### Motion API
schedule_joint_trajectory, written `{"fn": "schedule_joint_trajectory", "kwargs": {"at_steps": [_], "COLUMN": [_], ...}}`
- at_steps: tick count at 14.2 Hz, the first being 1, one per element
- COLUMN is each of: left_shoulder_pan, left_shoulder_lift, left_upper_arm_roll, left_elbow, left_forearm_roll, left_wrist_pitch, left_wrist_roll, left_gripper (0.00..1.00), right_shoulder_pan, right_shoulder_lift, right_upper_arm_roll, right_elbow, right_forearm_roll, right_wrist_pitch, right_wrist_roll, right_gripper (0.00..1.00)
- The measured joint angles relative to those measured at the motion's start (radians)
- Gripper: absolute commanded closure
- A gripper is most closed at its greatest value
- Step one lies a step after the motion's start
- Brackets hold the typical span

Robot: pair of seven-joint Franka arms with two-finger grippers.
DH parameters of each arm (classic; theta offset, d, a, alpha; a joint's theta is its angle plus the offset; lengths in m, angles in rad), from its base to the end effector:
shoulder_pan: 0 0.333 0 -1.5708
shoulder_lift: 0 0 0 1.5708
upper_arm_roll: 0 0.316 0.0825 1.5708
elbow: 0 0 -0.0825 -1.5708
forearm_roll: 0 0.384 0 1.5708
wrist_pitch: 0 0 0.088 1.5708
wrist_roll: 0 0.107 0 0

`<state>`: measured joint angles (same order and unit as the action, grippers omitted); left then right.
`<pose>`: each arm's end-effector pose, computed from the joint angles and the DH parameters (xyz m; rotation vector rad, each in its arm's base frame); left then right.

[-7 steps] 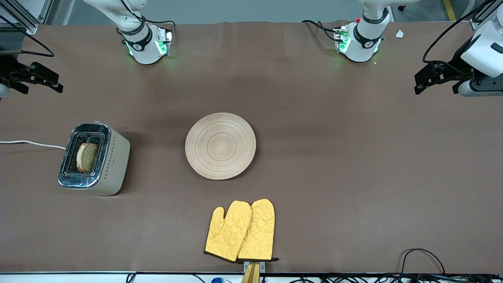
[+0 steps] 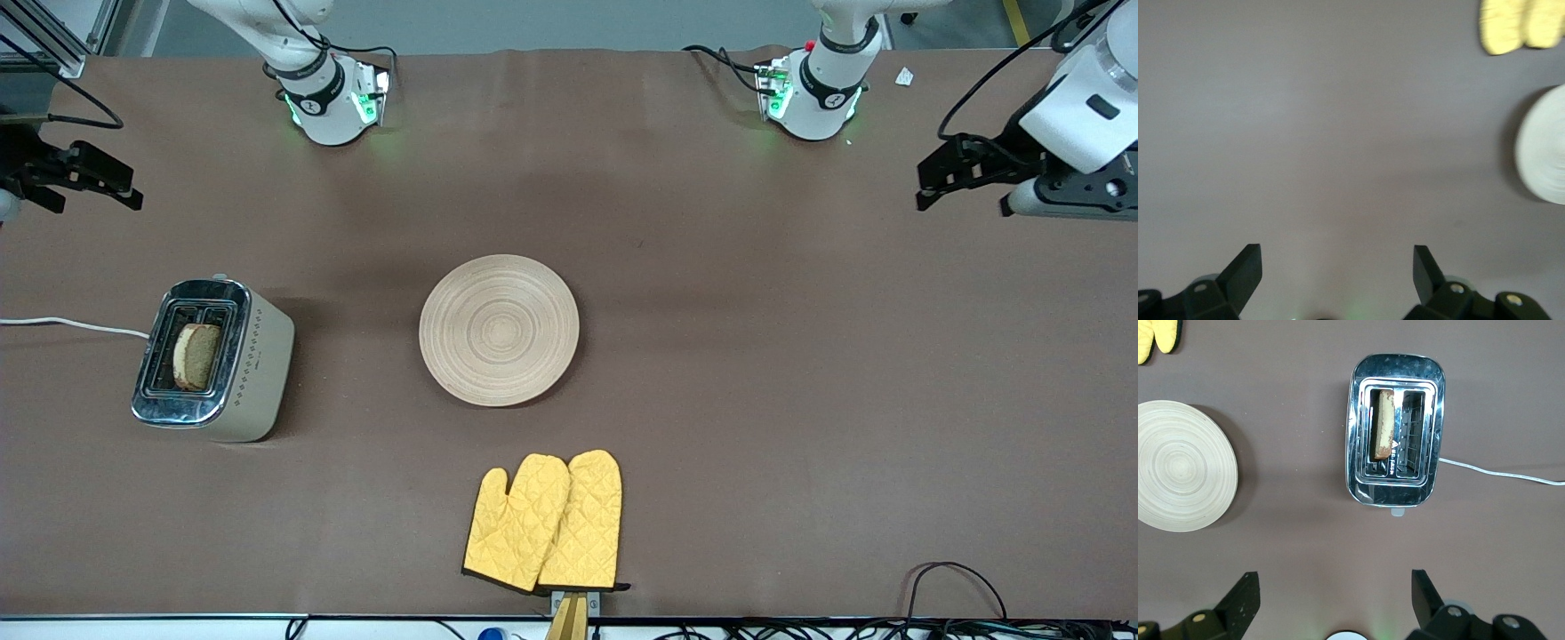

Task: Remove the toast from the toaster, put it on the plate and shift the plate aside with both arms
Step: 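Move the right gripper over the toaster and lower onto the toast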

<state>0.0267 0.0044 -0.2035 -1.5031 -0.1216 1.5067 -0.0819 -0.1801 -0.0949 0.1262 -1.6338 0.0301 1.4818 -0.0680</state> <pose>0.5388 -0.1098 0.6491 3.0164 -0.1550 -0.0249 0.5150 -0.0210 0.6379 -3.1186 -0.0234 0.0883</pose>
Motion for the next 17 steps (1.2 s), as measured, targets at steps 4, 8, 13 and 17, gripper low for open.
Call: {"fn": "schedule_joint_trajectory", "kwargs": {"at_steps": [4, 8, 13, 17], "left_shoulder_pan": [-0.04, -0.15, -0.155, -0.143], "left_shoulder_lift": [0.164, 0.333, 0.383, 0.403], "left_upper_arm_roll": [-0.033, -0.054, -0.053, -0.05], "left_elbow": [-0.032, -0.045, -0.042, -0.041], "left_forearm_roll": [-0.115, -0.134, -0.143, -0.144], "left_wrist_pitch": [0.214, 0.426, 0.488, 0.488], "left_wrist_roll": [0.025, 0.021, 0.021, 0.021], "left_gripper": [0.0, 0.0, 0.0, 0.0], "right_shoulder_pan": [0.0, 0.0, -0.001, -0.009], "right_shoulder_lift": [0.023, 0.06, 0.07, 0.13], "right_upper_arm_roll": [0.0, -0.001, -0.002, -0.005], "right_elbow": [-0.044, -0.144, -0.31, -0.369], "right_forearm_roll": [0.0, 0.0, 0.0, 0.0], "right_wrist_pitch": [0.072, 0.201, 0.434, 0.562], "right_wrist_roll": [0.0, 0.0, 0.0, 0.0], "right_gripper": [0.0, 0.0, 0.0, 0.0]}}
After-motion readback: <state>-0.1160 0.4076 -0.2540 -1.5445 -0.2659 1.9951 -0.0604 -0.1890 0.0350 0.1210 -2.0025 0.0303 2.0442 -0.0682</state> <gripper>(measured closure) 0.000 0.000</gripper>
